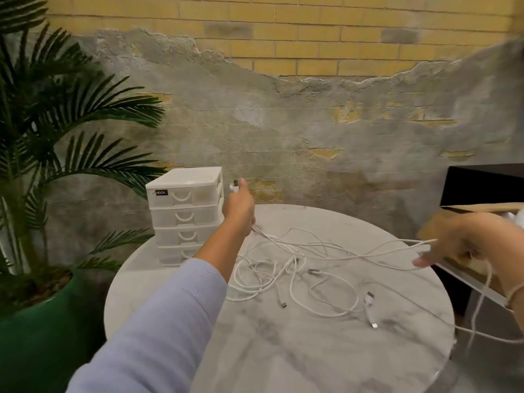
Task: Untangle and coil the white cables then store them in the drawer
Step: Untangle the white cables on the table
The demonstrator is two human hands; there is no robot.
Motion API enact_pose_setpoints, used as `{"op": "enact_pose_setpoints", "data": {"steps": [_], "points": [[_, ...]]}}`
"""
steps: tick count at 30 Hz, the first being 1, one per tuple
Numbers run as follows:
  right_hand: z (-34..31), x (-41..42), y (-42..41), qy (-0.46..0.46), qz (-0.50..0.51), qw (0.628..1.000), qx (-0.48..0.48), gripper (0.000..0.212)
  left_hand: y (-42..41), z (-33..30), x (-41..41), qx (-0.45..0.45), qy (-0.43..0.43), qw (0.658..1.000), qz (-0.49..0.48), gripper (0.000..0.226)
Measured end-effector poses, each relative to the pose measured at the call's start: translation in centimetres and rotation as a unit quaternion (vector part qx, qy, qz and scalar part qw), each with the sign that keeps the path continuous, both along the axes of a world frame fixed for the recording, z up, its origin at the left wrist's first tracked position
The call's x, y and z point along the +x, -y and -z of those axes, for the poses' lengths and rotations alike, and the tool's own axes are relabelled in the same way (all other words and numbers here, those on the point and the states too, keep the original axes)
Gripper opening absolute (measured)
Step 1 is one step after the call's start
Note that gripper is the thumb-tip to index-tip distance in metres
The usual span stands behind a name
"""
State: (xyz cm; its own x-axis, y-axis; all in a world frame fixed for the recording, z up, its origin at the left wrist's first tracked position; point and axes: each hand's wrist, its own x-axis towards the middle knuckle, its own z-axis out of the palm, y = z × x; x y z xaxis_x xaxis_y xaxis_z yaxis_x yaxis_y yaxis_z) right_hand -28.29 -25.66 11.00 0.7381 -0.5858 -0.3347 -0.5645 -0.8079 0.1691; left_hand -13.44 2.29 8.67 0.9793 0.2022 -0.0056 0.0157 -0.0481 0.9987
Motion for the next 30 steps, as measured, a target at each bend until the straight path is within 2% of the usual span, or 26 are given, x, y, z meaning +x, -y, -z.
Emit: {"op": "enact_pose_setpoints", "data": {"steps": [1,4,7,8,10,11,13,14,16,18,19,20,21,22,25,28,30], "points": [[0.0,-0.2,0.0,-0.021,0.006,1.000,-0.007,0.083,-0.2,-0.3,0.0,0.001,0.013,1.000,-0.015,0.066],[0.1,0.2,1.5,-0.060,0.005,0.998,-0.024,0.048,-1.3,-1.0,0.1,-0.006,0.035,0.998,-0.051,0.063],[0.6,0.5,2.5,-0.111,-0.014,0.993,-0.023,0.039,-2.3,-1.2,0.1,-0.043,0.021,0.998,-0.052,0.060],[0.7,0.6,2.3,-0.122,-0.022,0.992,-0.023,0.043,-2.4,-1.3,-0.1,-0.061,0.014,0.997,-0.044,0.056],[0.1,0.4,0.8,-0.109,-0.079,0.990,-0.033,0.073,-2.2,-1.4,-0.7,-0.102,0.001,0.995,-0.011,0.044],[-0.4,0.4,-0.4,-0.074,-0.120,0.990,-0.013,0.089,-1.9,-1.6,-1.1,-0.117,-0.005,0.993,0.020,0.040],[-1.1,0.6,-2.8,0.049,-0.197,0.974,0.102,0.115,-1.0,-1.8,-1.9,-0.127,-0.011,0.987,0.098,0.041],[-1.2,0.8,-4.1,0.127,-0.212,0.953,0.178,0.115,-0.3,-1.9,-2.4,-0.130,-0.012,0.982,0.134,0.045],[-0.8,1.6,-8.0,0.254,-0.217,0.877,0.346,0.096,1.5,-2.2,-3.7,-0.146,-0.014,0.971,0.190,0.047],[0.2,2.8,-11.8,0.310,-0.187,0.777,0.516,0.080,3.2,-2.1,-5.2,-0.153,-0.013,0.962,0.227,0.049],[0.8,3.4,-13.6,0.321,-0.171,0.733,0.575,0.064,3.7,-1.9,-5.8,-0.143,-0.011,0.961,0.234,0.051],[1.3,3.6,-15.1,0.325,-0.161,0.711,0.603,0.043,4.0,-1.6,-6.1,-0.115,-0.002,0.966,0.231,0.054],[1.7,3.9,-16.2,0.330,-0.148,0.708,0.606,0.025,4.2,-1.3,-6.2,-0.072,0.015,0.974,0.214,0.057],[2.2,4.0,-16.9,0.337,-0.138,0.707,0.606,0.021,4.0,-1.1,-6.1,-0.027,0.033,0.980,0.194,0.058],[3.3,4.0,-17.9,0.359,-0.150,0.701,0.598,0.027,3.0,-0.5,-5.6,0.048,0.067,0.983,0.163,0.057],[3.8,4.2,-18.1,0.392,-0.188,0.742,0.510,0.031,2.3,0.0,-5.1,0.045,0.062,0.984,0.160,0.051],[3.8,4.5,-18.2,0.407,-0.206,0.762,0.459,0.032,2.4,0.4,-4.5,0.013,0.054,0.987,0.154,0.041]]}}
